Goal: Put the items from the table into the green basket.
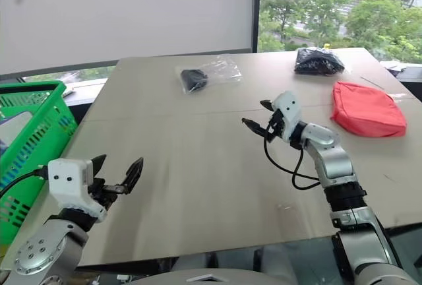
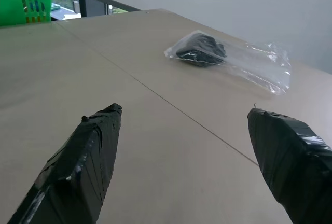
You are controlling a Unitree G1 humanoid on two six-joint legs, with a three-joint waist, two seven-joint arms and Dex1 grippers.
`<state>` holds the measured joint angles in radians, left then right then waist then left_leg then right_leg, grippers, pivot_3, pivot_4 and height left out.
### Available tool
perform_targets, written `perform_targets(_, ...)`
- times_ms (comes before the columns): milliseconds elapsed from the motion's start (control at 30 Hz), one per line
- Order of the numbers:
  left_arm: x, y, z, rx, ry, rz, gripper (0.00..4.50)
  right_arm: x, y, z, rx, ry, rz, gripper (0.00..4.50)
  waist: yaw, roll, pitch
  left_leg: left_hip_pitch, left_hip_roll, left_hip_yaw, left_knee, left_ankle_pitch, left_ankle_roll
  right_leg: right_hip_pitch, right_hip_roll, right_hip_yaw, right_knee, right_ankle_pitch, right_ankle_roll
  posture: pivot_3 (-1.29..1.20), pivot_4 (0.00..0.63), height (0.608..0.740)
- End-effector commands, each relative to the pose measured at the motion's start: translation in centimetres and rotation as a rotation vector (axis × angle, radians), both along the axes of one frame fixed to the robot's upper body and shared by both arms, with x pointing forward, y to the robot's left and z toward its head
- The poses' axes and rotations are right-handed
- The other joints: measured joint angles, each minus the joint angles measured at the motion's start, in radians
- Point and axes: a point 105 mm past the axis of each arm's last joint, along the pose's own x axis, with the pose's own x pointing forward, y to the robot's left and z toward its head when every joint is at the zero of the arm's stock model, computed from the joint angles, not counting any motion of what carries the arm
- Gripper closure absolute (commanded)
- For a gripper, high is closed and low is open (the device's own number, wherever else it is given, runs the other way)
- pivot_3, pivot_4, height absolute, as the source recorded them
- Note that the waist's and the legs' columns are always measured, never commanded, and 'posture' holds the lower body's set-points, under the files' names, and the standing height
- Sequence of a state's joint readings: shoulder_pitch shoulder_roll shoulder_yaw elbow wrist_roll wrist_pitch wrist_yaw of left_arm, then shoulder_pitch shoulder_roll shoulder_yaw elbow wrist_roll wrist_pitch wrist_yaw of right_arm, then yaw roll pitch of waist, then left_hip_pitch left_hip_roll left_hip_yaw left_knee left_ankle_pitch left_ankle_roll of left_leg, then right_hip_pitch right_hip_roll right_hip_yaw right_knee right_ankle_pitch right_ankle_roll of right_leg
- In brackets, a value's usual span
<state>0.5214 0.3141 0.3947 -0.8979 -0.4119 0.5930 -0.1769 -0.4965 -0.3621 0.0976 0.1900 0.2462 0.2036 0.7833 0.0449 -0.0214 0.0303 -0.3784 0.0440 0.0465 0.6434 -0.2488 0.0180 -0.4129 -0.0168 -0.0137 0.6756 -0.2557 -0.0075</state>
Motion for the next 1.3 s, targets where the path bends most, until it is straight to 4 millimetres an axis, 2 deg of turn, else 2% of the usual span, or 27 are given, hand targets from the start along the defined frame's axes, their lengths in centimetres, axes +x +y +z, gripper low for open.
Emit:
perform_targets(33, -0.5, 0.0, 1.5, 0.037, -0.057, 0.019, 0.06, 0.2, 0.9, 1.5, 0.01, -0.048, 0.052, 0.36, 0.02, 0.0, 0.0, 0.0, 0.0, 0.0, 0.0, 0.0, 0.0, 0.0, 0.0, 0.0, 0.0, 0.0, 0.0, 0.28, 0.005, 0.74)
perform_targets(333, -1.1, 1.5, 1.4, 0.063, -0.049, 0.083, 0.06, 0.1, 2.2, 1.7, 0.025, -0.024, 0.114, 0.36, 0.075, -0.003, 0.016, -0.001, 0.001, -0.001, 0.0, 0.0, 0.0, 0.0, 0.0, -0.002, -0.001, -0.001, -0.002, 0.31, 0.058, 0.74)
perform_targets(567, -0.8, 3.0, 1.8, 0.069, -0.068, 0.132, 0.06, -0.5, 2.0, 0.9, 0.038, 0.005, 0.095, 0.36, 0.079, -0.002, 0.04, -0.002, 0.003, -0.002, 0.0, 0.0, 0.0, 0.0, 0.0, -0.003, -0.002, -0.001, -0.002, 0.29, 0.089, 0.74)
perform_targets(700, -1.1, 3.6, 1.1, 0.063, -0.035, 0.157, 0.06, -1.3, 1.5, 0.1, 0.031, 0.047, 0.089, 0.36, 0.077, -0.002, 0.044, -0.003, 0.004, -0.001, 0.0, -0.001, 0.002, 0.0, -0.001, -0.003, -0.004, 0.0, -0.001, 0.27, 0.084, 0.74)
perform_targets(867, -1.4, 4.1, 0.4, 0.077, -0.022, 0.166, 0.06, -1.3, -1.1, -0.6, -0.007, 0.072, -0.013, 0.36, 0.075, -0.002, 0.044, -0.004, 0.004, -0.001, 0.0, -0.002, 0.003, 0.0, -0.001, -0.003, -0.006, -0.001, -0.001, 0.22, 0.053, 0.74)
perform_targets(1033, 0.2, 3.6, -0.5, 0.048, -0.038, 0.12, 0.06, -1.4, -4.2, -0.9, -0.022, 0.042, -0.142, 0.36, 0.072, -0.002, 0.041, -0.004, 0.002, -0.001, 0.001, -0.002, 0.003, 0.0, -0.001, -0.004, -0.006, -0.002, -0.001, 0.13, 0.014, 0.74)
perform_targets(1100, 1.0, 3.2, -1.4, 0.053, -0.017, 0.08, 0.06, -2.0, -5.7, -1.1, 0.0, 0.048, -0.217, 0.36, 0.062, -0.002, 0.035, -0.004, 0.003, -0.001, 0.002, -0.002, 0.003, 0.0, 0.0, -0.004, -0.006, -0.001, -0.001, 0.11, 0.007, 0.74)
perform_targets(1300, 2.5, 3.0, -1.9, 0.046, -0.023, 0.014, 0.06, -5.3, -9.1, -2.9, 0.004, 0.061, -0.39, 0.36, 0.021, -0.002, 0.028, -0.005, 0.003, 0.0, 0.002, -0.003, 0.004, 0.0, -0.001, -0.003, -0.007, 0.0, 0.0, 0.01, 0.0, 0.74)
